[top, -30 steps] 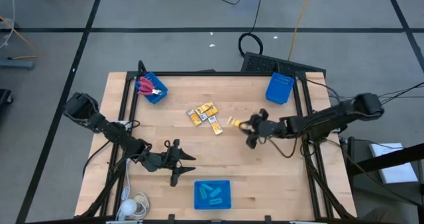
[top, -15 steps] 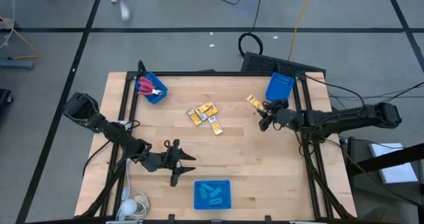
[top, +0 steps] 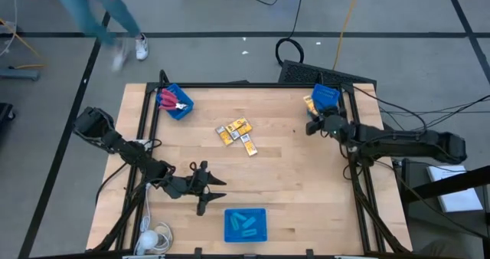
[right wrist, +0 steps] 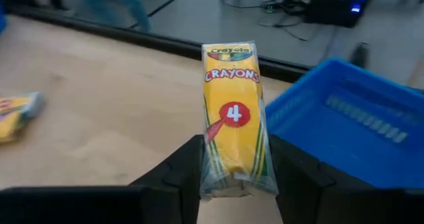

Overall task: Pick & Place School Supplies
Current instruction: Put the crayon box into the right blue bin

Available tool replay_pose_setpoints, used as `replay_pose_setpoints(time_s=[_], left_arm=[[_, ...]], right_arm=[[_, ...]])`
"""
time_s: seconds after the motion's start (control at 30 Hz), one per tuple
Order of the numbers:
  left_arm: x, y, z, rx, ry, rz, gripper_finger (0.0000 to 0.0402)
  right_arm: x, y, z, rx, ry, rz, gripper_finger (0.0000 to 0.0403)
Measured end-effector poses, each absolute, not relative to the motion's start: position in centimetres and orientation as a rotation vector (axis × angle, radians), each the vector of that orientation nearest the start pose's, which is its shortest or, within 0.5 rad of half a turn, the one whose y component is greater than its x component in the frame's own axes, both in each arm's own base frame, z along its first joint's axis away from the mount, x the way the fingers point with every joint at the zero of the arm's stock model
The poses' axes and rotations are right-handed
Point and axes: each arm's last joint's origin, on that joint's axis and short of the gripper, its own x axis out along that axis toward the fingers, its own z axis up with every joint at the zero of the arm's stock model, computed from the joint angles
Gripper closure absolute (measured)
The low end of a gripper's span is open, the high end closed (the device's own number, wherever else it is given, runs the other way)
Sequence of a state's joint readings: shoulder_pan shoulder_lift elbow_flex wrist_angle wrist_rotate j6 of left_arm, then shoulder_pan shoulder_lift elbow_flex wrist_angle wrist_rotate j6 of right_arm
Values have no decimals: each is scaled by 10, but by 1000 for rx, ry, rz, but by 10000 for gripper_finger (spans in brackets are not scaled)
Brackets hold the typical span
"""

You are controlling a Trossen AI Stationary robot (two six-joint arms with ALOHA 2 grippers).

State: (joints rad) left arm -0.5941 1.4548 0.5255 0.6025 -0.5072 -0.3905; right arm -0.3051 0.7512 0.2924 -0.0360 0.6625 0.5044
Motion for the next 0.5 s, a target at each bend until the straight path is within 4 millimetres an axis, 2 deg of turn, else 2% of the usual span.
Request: replay_pose_setpoints(time_s=[0.23,0.5], left_arm=[[233,-141,175,-214,290,-31,217],[234,-140,175,-214,290,-30,218]], right_arm=[[132,-75,180,417,228,-1170,265],[116,-84,168,463,323,-1332,270]])
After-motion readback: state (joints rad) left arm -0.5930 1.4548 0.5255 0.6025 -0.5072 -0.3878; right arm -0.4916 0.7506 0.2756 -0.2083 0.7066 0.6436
